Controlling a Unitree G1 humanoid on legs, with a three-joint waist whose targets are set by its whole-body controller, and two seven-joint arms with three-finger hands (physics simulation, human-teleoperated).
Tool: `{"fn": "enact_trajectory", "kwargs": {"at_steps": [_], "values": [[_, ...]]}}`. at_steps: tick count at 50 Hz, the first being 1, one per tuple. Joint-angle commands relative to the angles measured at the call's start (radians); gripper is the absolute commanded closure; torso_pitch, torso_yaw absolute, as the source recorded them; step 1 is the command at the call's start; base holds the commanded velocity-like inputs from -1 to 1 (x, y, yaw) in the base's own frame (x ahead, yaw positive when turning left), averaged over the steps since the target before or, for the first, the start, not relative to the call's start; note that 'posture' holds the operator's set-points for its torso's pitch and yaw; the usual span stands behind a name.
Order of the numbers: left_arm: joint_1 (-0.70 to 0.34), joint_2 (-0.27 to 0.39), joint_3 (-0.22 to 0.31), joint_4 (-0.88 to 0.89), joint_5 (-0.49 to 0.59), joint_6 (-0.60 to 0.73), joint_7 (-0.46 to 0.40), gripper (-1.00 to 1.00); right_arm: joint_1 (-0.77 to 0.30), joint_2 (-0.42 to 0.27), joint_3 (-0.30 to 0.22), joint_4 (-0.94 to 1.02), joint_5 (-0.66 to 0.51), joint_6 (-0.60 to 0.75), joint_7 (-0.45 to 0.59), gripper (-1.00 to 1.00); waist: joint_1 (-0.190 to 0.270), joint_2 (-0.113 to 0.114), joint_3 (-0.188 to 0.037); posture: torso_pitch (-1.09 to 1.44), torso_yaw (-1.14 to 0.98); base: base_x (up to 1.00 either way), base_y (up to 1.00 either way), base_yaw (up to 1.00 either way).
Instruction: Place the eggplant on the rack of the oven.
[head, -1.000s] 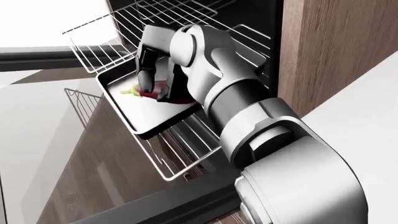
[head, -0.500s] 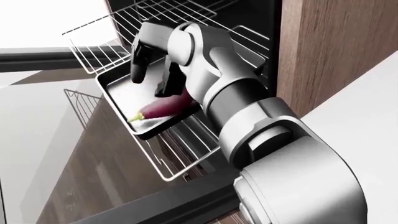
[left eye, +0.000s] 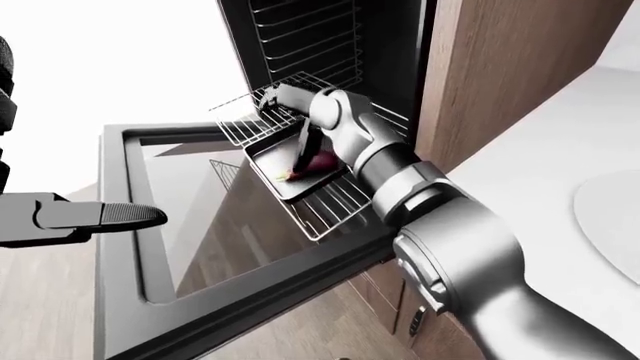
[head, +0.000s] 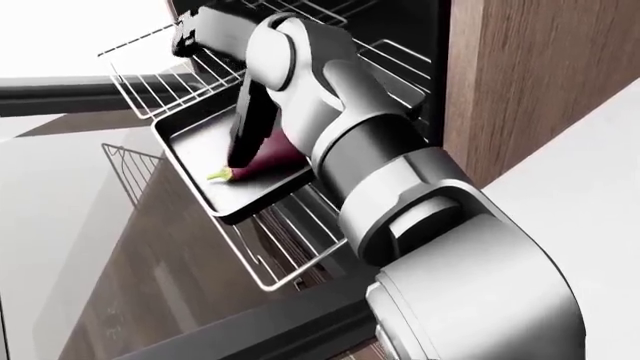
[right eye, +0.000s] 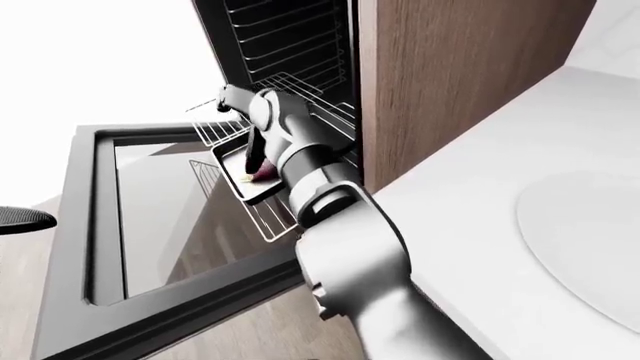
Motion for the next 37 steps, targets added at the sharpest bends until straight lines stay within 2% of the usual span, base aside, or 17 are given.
{"fn": "enact_trajectory", "kwargs": {"at_steps": [1, 4, 5, 6, 13, 14, 15, 19, 27, 37], "values": [[-0.017, 0.02, 0.018, 0.006, 0.015, -0.021, 0.01, -1.0, -0.033, -0.007, 0.001, -0.038, 0.011, -0.044, -0.043, -0.93, 0.001, 0.003, -0.022, -0.03, 0.98, 0.0, 0.0, 0.0], [-0.018, 0.015, 0.01, 0.004, 0.021, -0.023, 0.011, -1.0, -0.02, -0.007, 0.009, -0.034, 0.012, -0.08, -0.062, -1.0, 0.001, 0.004, -0.021, -0.03, 0.98, 0.0, 0.0, 0.0], [-0.018, 0.012, 0.005, 0.002, 0.023, -0.023, 0.012, -1.0, -0.105, -0.017, -0.003, -0.09, 0.031, -0.015, 0.032, -1.0, 0.002, 0.004, -0.022, -0.03, 0.98, 0.0, 0.0, 0.0], [-0.02, 0.012, 0.004, 0.002, 0.024, -0.022, 0.012, -1.0, -0.133, -0.02, -0.005, -0.117, 0.043, 0.01, 0.064, -1.0, 0.001, 0.003, -0.023, -0.03, 0.98, 0.0, 0.0, 0.0], [-0.032, 0.021, 0.016, 0.011, 0.013, -0.013, 0.011, -1.0, -0.205, -0.035, 0.002, -0.269, 0.091, 0.12, 0.14, -1.0, 0.003, -0.001, -0.009, -0.03, 0.98, 0.0, 0.0, 0.0], [-0.039, 0.032, 0.02, 0.015, 0.004, -0.008, 0.013, -1.0, -0.189, -0.044, 0.0, -0.474, 0.089, 0.238, 0.21, -1.0, 0.003, -0.002, -0.01, -0.03, 0.98, 0.0, 0.0, 0.0], [-0.041, 0.034, 0.019, 0.016, 0.0, -0.008, 0.018, -1.0, -0.149, -0.044, 0.019, -0.597, 0.074, 0.299, 0.265, -1.0, 0.003, -0.003, -0.007, -0.03, 0.98, 0.0, 0.0, 0.0], [-0.04, 0.04, 0.012, 0.017, -0.01, -0.012, 0.032, -1.0, -0.07, -0.038, 0.043, -0.837, 0.038, 0.42, 0.358, -1.0, 0.009, -0.013, 0.001, -0.03, 0.98, 0.0, 0.0, 0.0], [-0.044, 0.054, -0.003, 0.02, -0.027, -0.016, 0.054, -1.0, 0.003, -0.015, 0.063, -1.098, -0.042, 0.553, 0.473, -1.0, 0.008, -0.019, 0.0, -0.03, 0.98, 0.0, 0.0, 0.0], [-0.045, 0.06, -0.009, 0.021, -0.04, -0.018, 0.069, -1.0, 0.021, 0.01, 0.06, -1.277, -0.133, 0.66, 0.553, -1.0, 0.009, -0.023, 0.001, -0.03, 0.98, 0.0, 0.0, 0.0]]}}
